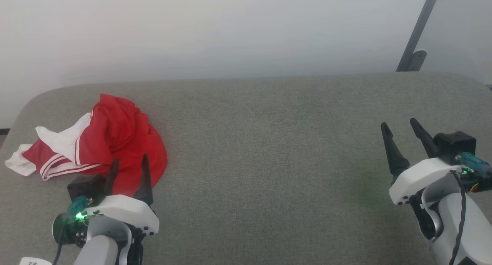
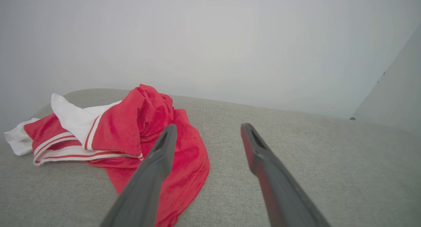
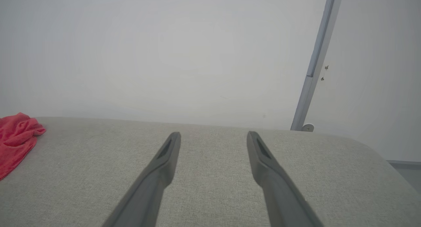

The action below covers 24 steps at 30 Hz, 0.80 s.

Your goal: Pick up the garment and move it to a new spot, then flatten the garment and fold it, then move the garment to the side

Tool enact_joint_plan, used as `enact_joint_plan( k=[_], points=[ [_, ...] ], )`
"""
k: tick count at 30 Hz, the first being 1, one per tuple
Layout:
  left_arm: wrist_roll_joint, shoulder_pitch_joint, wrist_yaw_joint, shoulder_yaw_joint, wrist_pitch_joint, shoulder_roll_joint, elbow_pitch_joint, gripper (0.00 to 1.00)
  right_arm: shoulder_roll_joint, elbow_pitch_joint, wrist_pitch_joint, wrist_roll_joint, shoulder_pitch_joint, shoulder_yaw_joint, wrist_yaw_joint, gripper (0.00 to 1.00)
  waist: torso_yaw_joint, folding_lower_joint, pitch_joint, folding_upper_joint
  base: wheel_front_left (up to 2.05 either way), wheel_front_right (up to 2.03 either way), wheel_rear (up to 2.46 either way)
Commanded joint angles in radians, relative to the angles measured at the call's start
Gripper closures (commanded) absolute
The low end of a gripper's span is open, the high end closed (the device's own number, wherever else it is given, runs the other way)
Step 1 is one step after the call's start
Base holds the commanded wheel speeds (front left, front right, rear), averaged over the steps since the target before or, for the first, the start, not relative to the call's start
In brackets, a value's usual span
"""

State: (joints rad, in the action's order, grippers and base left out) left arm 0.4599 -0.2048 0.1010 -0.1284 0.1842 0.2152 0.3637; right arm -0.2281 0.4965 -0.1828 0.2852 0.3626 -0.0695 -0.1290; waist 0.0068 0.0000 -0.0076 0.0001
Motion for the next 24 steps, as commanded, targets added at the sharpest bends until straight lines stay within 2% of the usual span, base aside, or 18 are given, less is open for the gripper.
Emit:
enact_joint_plan(
  k=[1,24],
  points=[
    [-0.03,-0.013,-0.004,0.0,0.01,0.005,-0.001,0.0,-0.007,-0.002,-0.011,-0.019,0.016,0.0,-0.003,0.0,0.0,0.0,-0.001,-0.0001,0.0,0.0,0.0],
    [-0.136,-0.03,-0.057,0.041,0.055,-0.016,0.066,0.0,0.007,-0.019,-0.058,-0.104,-0.019,0.053,-0.002,0.0,0.002,0.0,-0.017,-0.0001,0.0,0.0,0.0]
  ],
)
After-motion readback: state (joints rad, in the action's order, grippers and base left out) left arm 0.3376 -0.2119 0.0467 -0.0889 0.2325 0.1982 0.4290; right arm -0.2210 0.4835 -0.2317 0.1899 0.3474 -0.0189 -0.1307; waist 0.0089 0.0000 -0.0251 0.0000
